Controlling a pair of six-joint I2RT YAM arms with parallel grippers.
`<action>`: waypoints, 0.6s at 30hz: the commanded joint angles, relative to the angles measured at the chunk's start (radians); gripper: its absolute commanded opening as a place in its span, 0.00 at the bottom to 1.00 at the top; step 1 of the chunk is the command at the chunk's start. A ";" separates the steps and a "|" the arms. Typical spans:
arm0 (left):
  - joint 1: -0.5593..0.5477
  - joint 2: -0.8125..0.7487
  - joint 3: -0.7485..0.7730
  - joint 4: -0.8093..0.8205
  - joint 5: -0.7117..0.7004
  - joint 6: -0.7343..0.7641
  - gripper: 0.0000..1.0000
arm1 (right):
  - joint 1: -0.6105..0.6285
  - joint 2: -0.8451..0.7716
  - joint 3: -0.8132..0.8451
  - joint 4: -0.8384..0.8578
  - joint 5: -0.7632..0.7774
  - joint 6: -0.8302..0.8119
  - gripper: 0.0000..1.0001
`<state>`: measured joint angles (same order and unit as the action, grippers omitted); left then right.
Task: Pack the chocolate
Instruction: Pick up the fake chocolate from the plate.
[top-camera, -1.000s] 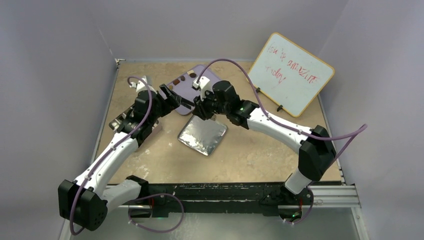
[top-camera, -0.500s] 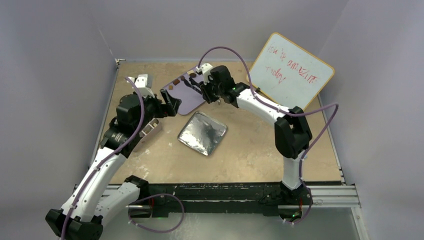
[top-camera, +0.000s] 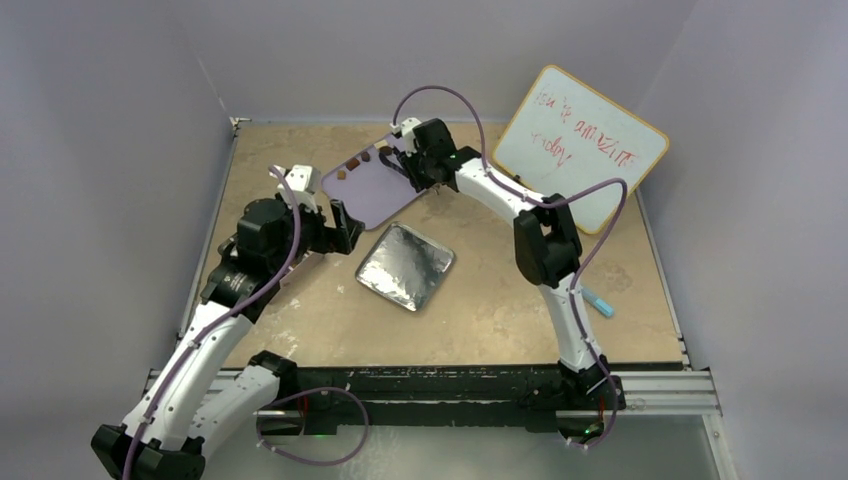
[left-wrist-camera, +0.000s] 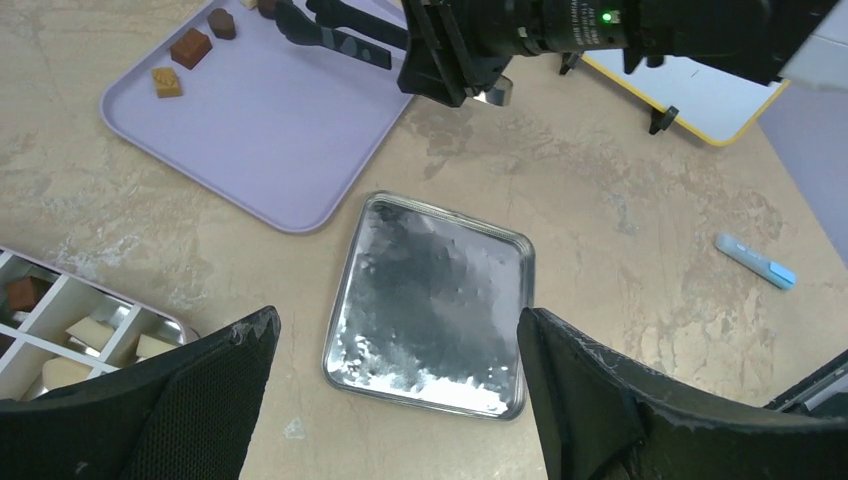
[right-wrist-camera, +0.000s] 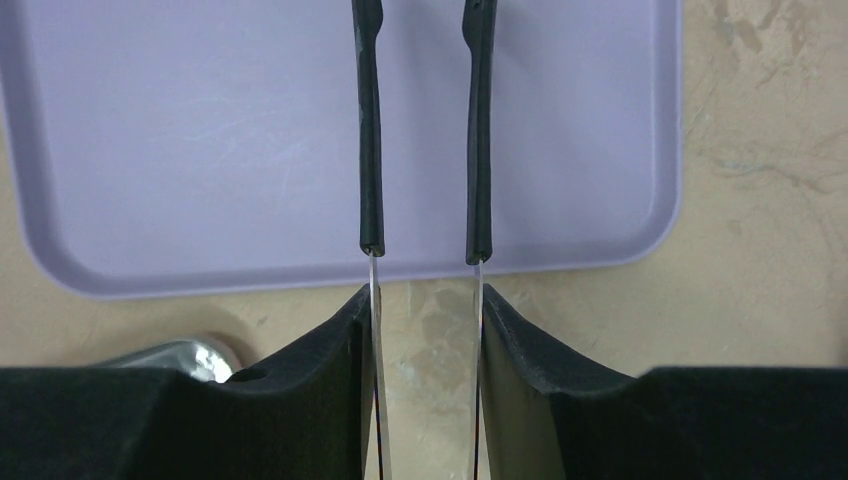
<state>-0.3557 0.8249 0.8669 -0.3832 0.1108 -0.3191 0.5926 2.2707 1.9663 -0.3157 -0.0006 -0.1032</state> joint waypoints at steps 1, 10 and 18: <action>0.004 -0.037 -0.008 0.025 0.023 0.026 0.88 | 0.000 0.039 0.125 -0.020 0.055 -0.031 0.41; 0.004 -0.075 -0.011 0.034 0.032 0.022 0.88 | -0.001 0.172 0.303 -0.068 0.114 -0.070 0.43; 0.004 -0.122 -0.028 0.055 0.003 0.017 0.88 | -0.004 0.241 0.366 -0.069 0.081 -0.081 0.43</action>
<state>-0.3557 0.7265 0.8505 -0.3786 0.1246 -0.3107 0.5926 2.5114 2.2700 -0.3847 0.0875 -0.1619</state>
